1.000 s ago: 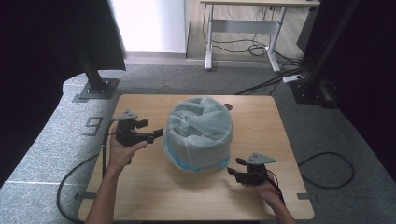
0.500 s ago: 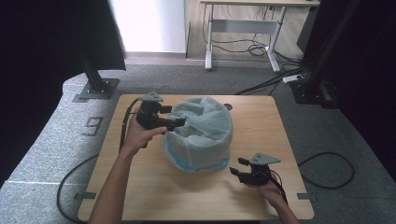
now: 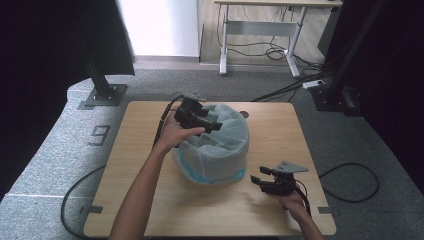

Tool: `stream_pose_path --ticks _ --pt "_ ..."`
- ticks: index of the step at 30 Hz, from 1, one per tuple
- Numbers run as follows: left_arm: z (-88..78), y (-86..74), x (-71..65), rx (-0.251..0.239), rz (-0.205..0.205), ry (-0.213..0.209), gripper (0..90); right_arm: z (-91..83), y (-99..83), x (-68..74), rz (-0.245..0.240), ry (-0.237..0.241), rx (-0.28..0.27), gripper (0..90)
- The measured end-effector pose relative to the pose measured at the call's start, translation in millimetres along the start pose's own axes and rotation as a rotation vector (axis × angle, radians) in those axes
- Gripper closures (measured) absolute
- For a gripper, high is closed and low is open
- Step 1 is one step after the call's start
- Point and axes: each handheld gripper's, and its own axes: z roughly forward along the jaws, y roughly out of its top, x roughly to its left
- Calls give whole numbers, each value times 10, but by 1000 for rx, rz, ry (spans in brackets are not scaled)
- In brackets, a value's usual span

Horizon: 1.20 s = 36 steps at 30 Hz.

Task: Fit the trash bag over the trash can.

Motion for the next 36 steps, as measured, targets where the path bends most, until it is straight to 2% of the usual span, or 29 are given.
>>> stream_pose_path --ticks 7,13,15,22,27,30,36 --pt "125 82 53 16 -17 9 214 -1 -1 7 1 2 3 385" --pt "202 172 91 -6 -39 25 237 7 -4 18 1 1 5 385" --pt "255 205 114 2 -50 24 256 10 1 22 0 3 4 385" --pt "469 298 154 67 -47 30 303 18 -6 28 -4 7 10 385" --pt "643 308 151 133 -50 71 325 7 -13 15 -3 4 6 385" --pt "734 304 138 166 -34 73 331 4 -17 10 -4 3 6 385" --pt "884 278 147 242 -30 68 337 -15 -19 2 0 3 6 385"
